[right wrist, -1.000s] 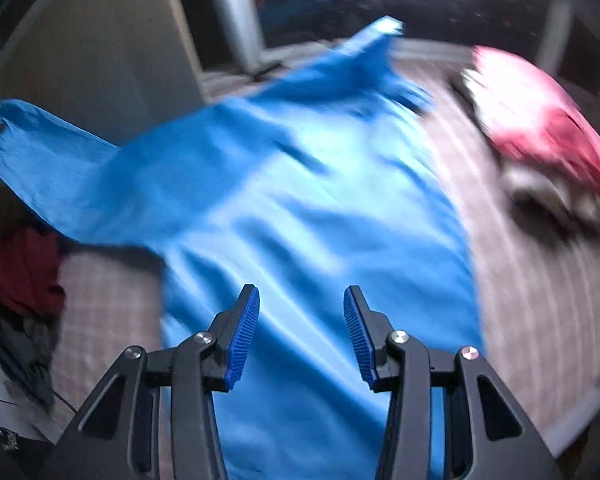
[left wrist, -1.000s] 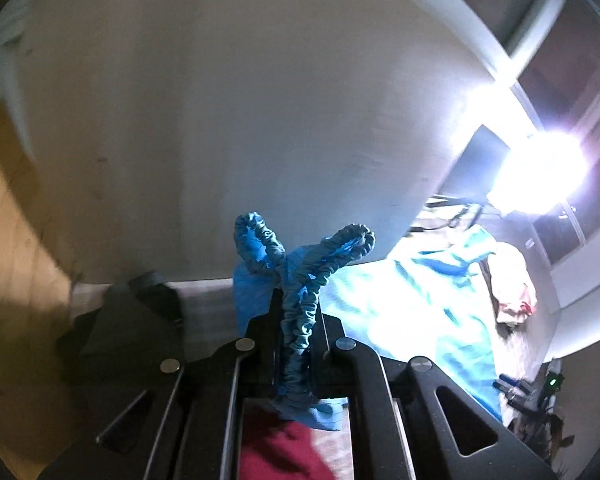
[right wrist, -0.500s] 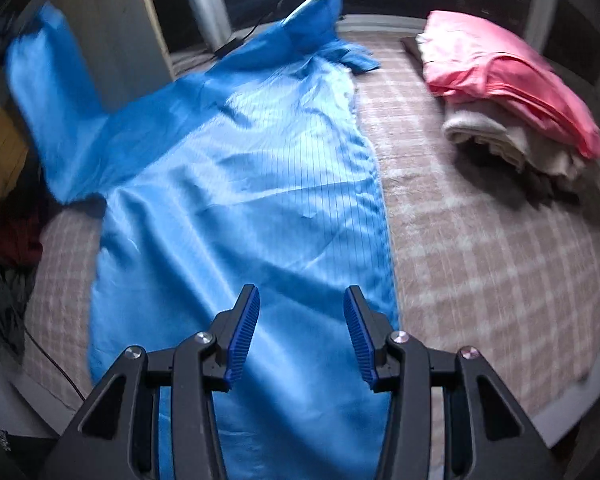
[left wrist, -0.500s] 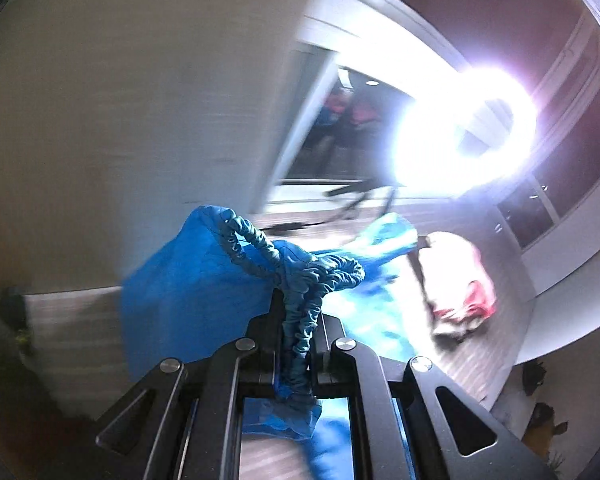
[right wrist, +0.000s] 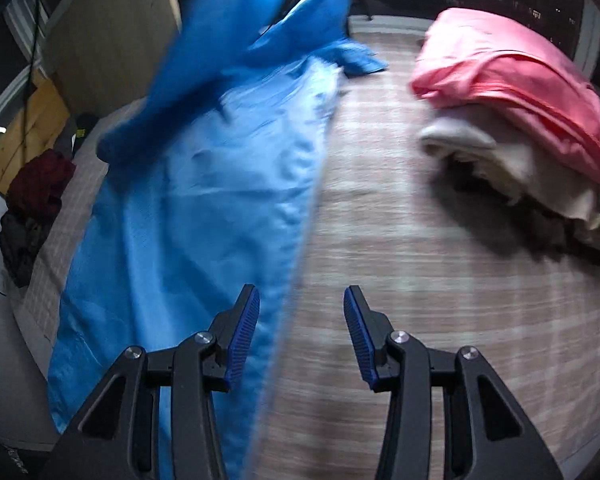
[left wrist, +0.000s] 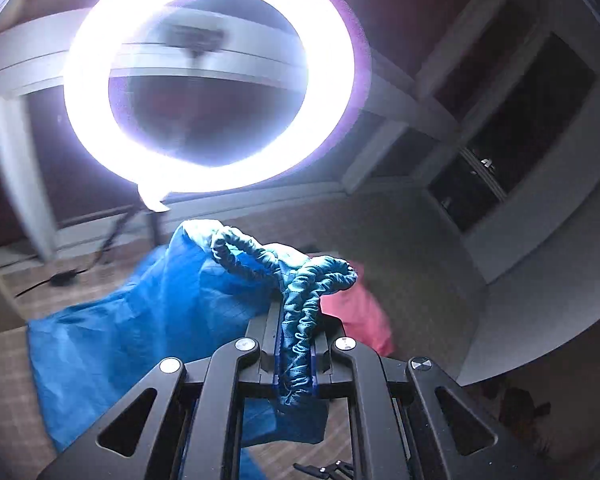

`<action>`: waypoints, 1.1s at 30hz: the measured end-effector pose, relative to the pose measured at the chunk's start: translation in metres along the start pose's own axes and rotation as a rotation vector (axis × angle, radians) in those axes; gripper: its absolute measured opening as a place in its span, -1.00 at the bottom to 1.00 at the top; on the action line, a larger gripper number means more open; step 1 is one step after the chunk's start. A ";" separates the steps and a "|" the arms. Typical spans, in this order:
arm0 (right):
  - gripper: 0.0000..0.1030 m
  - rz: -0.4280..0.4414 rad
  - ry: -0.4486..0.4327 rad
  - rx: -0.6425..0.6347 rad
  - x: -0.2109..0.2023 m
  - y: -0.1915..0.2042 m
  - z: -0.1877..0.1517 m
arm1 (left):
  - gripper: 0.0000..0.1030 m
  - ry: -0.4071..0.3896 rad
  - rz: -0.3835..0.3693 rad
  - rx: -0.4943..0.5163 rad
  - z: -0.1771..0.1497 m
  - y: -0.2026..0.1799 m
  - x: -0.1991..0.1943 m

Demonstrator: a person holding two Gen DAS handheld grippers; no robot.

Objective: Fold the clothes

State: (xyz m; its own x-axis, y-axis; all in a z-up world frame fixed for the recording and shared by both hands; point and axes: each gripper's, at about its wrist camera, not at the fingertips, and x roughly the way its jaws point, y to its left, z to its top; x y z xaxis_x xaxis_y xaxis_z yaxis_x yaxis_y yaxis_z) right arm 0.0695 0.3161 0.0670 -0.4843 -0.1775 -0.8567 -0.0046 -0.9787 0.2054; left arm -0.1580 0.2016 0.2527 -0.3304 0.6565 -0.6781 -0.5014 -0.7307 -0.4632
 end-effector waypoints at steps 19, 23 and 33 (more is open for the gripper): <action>-0.16 0.145 -0.014 -0.103 0.037 0.030 0.063 | -0.84 0.108 0.288 -0.196 -0.142 0.220 -0.012; -0.16 0.145 0.030 -0.126 0.056 0.043 0.068 | -0.84 0.196 0.334 -0.280 -0.185 0.280 0.022; -0.16 0.107 -0.034 -0.145 0.069 0.063 0.105 | -0.63 0.244 0.366 -0.263 -0.201 0.304 0.052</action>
State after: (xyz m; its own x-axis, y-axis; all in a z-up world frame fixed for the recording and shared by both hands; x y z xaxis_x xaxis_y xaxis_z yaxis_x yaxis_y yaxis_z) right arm -0.0560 0.2534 0.0703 -0.5043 -0.2805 -0.8167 0.1741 -0.9594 0.2220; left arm -0.1668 -0.0240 -0.0385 -0.2349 0.3086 -0.9217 -0.1593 -0.9477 -0.2767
